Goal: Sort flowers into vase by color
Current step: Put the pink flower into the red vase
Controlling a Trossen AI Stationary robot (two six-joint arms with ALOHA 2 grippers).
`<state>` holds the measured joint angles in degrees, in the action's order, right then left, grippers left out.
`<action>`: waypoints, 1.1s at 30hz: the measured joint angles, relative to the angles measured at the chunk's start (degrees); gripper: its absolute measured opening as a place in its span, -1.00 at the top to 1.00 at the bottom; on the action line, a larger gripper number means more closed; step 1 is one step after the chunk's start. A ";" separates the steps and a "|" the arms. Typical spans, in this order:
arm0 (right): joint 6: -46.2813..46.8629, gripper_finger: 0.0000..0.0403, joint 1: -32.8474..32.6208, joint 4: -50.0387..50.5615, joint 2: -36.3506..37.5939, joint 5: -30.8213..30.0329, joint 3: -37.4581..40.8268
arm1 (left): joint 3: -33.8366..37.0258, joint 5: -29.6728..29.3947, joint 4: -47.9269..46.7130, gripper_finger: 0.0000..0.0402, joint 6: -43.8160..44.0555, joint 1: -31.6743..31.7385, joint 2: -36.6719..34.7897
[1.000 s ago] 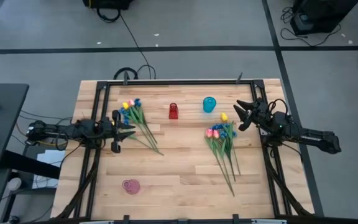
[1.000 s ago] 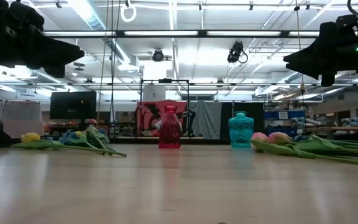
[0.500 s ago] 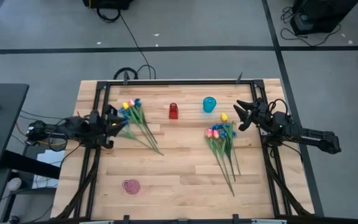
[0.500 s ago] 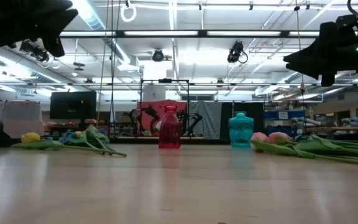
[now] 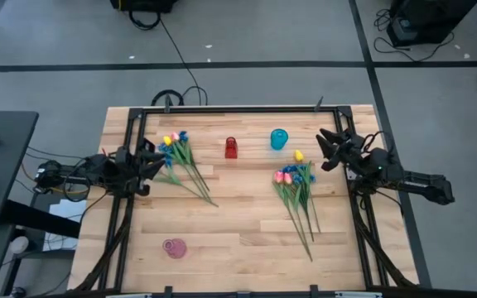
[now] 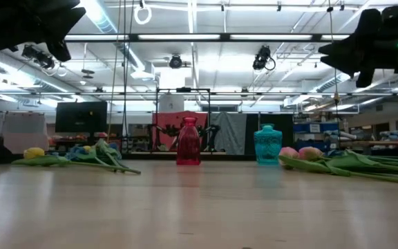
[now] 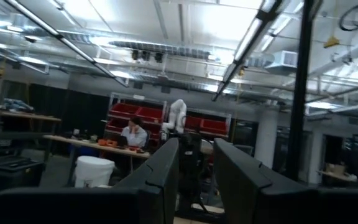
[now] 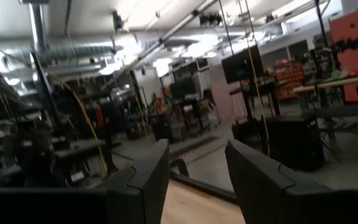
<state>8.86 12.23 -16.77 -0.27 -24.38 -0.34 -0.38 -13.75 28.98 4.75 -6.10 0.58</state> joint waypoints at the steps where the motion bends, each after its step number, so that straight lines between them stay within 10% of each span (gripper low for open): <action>1: -0.02 0.15 0.00 -0.30 0.00 0.04 -0.02 | 0.00 -0.35 -0.02 0.47 0.00 0.01 0.00; 24: 1.13 0.15 0.00 -0.74 -2.62 3.65 0.00 | -0.02 -17.83 -0.74 0.47 -0.40 0.10 0.15; 33: 0.42 0.15 0.00 -10.38 -15.67 6.07 -1.89 | -6.65 -23.91 -18.01 0.47 16.88 0.10 9.73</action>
<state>9.28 12.23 -27.15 -15.94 -18.31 -2.23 -7.04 -37.66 10.97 21.63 -6.00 10.31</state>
